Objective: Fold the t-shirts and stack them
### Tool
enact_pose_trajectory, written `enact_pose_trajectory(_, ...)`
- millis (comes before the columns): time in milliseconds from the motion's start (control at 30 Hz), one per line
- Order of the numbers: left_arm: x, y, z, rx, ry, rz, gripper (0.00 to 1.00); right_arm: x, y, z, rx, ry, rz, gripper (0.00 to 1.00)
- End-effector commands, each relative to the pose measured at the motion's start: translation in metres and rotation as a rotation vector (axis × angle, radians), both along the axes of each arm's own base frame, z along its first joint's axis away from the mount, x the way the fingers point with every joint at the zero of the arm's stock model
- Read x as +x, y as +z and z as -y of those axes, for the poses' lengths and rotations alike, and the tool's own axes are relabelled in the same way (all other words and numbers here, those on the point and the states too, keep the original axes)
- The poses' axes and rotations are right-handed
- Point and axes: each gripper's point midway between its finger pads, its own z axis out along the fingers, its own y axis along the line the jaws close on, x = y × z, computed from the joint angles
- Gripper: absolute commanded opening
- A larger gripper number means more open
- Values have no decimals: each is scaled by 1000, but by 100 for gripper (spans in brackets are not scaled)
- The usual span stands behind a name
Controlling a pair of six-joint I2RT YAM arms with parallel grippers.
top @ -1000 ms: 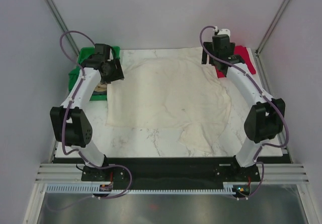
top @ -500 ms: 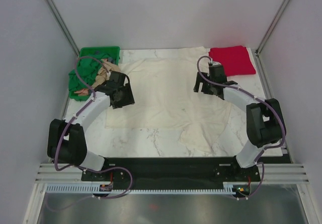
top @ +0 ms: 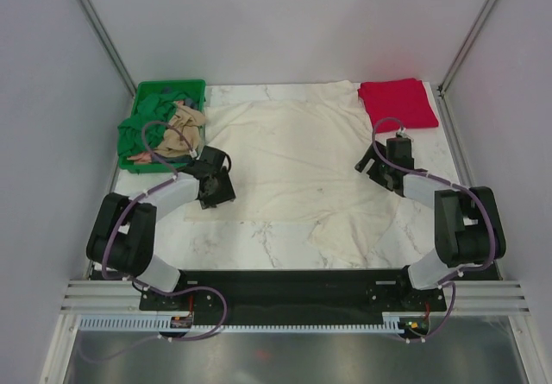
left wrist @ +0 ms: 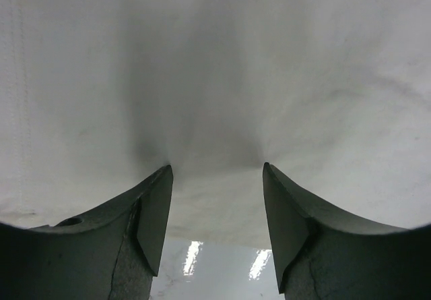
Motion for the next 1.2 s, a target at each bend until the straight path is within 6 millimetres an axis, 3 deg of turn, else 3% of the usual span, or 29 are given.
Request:
enact_pose_trajectory(0,-8,0,18,-39,18,29,63,-42,-34,19,-2,-99,-140,91)
enact_pose_trajectory(100,-19,7,29,-68,-5,50,63,-38,-19,25,-29,-113,-95,91)
enact_pose_trajectory(167,-27,14,29,-63,-11,67,62,-34,-8,19,-26,-46,-69,92)
enact_pose_trajectory(200,-26,28,27,-75,5,113,61,-25,4,16,-27,-19,-38,91)
enact_pose_trajectory(233,-38,26,15,-41,35,95,60,-24,11,11,-13,16,-32,89)
enact_pose_trajectory(367,-53,36,-33,54,272,196,61,-17,51,-7,-7,110,61,89)
enact_pose_trajectory(467,-64,34,-49,-1,390,206,63,-19,79,-21,-39,166,113,90)
enact_pose_trajectory(533,-74,23,-68,-27,486,190,63,-25,93,-25,-46,188,130,90)
enact_pose_trajectory(600,-79,25,-78,-85,561,220,62,-30,102,-28,-37,203,150,91)
enact_pose_trajectory(633,-87,14,-92,-89,634,206,62,-33,103,-31,-25,215,148,91)
enact_pose_trajectory(767,-91,11,-96,-157,722,241,62,-46,97,-36,9,232,140,92)
enact_pose_trajectory(1000,-80,2,-89,-177,711,202,60,-55,95,-38,20,253,138,91)
enact_pose_trajectory(1167,-71,-7,-81,-211,694,185,50,-60,89,-24,-25,192,108,91)
